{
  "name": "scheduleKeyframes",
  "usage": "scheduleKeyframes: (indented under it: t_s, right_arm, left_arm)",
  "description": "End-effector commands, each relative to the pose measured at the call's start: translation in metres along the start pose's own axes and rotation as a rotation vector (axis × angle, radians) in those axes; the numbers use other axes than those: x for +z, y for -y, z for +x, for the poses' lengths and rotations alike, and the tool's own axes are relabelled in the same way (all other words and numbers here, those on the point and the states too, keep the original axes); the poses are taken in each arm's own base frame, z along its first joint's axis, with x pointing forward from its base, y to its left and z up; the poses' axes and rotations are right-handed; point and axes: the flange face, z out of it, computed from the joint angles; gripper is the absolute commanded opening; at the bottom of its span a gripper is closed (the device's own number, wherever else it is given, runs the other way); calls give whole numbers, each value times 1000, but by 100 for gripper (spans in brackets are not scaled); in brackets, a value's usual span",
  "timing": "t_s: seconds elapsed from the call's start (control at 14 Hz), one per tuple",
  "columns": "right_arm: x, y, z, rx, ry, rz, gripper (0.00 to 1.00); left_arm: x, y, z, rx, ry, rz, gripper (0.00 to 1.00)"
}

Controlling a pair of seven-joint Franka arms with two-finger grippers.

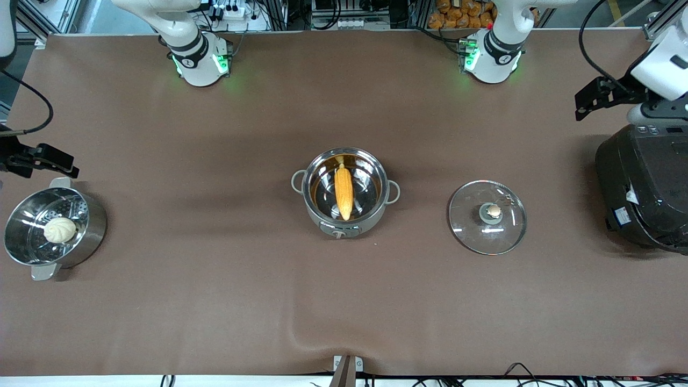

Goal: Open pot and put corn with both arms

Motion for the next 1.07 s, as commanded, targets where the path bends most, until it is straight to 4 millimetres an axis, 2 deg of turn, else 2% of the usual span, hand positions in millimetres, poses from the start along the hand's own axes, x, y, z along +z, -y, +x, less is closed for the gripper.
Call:
scheduleKeyframes:
  t_s: [0.0, 0.14, 0.36, 0.64, 0.79, 1.0]
  right_arm:
    - [-7, -3, -15, -4, -7, 15, 100]
    - [-8, -3, -14, -57, -9, 6, 100]
    - [-15, 0, -19, -58, 23, 10, 100]
    - [-21, -2, -21, -55, 25, 18, 100]
    - [-30, 0, -20, -60, 5, 15, 100]
    - [-31, 1, -21, -60, 16, 14, 100]
  left_arm:
    - [-11, -1, 3, 26, 7, -27, 100]
    - [-16, -7, 9, 33, -1, -72, 100]
    - [-13, 3, 20, 74, 8, -96, 100]
    - [-15, 5, 19, 68, 4, -84, 100]
    - [-14, 5, 19, 65, 8, -78, 100]
    - [-12, 2, 19, 70, 15, -78, 100]
